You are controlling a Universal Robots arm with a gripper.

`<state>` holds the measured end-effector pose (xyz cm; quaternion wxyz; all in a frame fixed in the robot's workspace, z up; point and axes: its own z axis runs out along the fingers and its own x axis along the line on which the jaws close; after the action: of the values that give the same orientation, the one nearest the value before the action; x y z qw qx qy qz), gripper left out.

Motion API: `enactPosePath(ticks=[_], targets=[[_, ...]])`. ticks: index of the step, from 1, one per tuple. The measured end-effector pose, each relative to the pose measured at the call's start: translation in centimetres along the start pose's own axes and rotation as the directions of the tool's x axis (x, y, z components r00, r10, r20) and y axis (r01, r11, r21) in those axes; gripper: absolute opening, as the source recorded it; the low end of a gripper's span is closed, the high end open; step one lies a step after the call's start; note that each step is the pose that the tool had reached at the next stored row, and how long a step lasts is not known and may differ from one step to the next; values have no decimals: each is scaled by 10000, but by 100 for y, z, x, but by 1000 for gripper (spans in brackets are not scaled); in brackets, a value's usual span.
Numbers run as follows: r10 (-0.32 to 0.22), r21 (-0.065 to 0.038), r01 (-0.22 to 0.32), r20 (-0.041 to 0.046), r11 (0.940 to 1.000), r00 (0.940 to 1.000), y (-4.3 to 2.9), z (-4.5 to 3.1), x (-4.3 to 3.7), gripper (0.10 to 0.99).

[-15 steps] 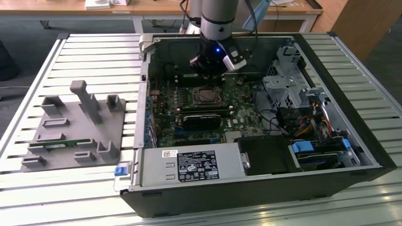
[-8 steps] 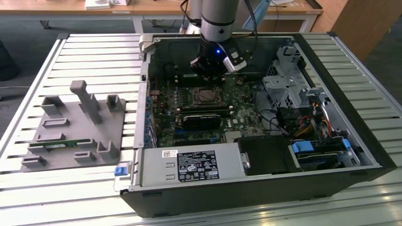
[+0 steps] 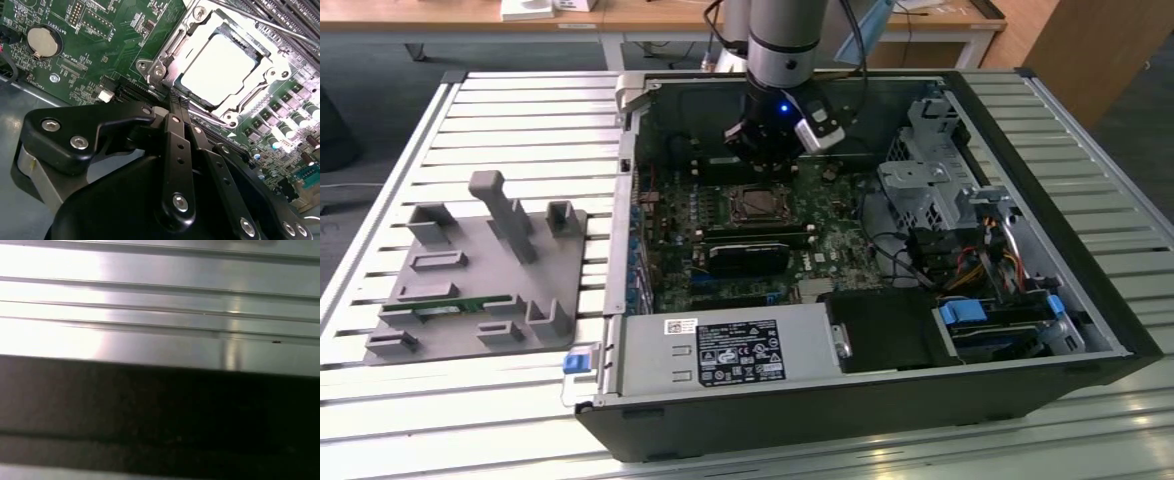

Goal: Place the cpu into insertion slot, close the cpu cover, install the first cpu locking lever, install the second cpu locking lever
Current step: 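Install the first cpu locking lever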

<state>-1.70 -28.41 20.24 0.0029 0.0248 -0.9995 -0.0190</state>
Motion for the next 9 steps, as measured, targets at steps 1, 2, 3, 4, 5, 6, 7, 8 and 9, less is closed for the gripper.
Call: enactPosePath(ticks=[1, 2, 3, 4, 5, 6, 7, 8, 9], targets=[[0, 52, 0, -3, 10000, 10000, 5, 2, -1, 106], [1, 103, -1, -5, 9999, 10000, 11, 5, -1, 106], [0, 147, 0, -8, 9999, 10000, 16, 7, -2, 106], [1, 184, -1, -10, 9998, 10000, 22, 10, -3, 106], [1, 217, -1, -11, 9998, 10000, 28, 14, -4, 106], [2, 246, -2, -13, 9997, 10000, 33, 17, -4, 106], [2, 270, -2, -14, 9996, 10000, 38, 20, -5, 106], [2, 295, -2, -17, 9996, 10000, 42, 24, -5, 106], [2, 313, -2, -19, 9995, 10000, 46, 27, -5, 106]])
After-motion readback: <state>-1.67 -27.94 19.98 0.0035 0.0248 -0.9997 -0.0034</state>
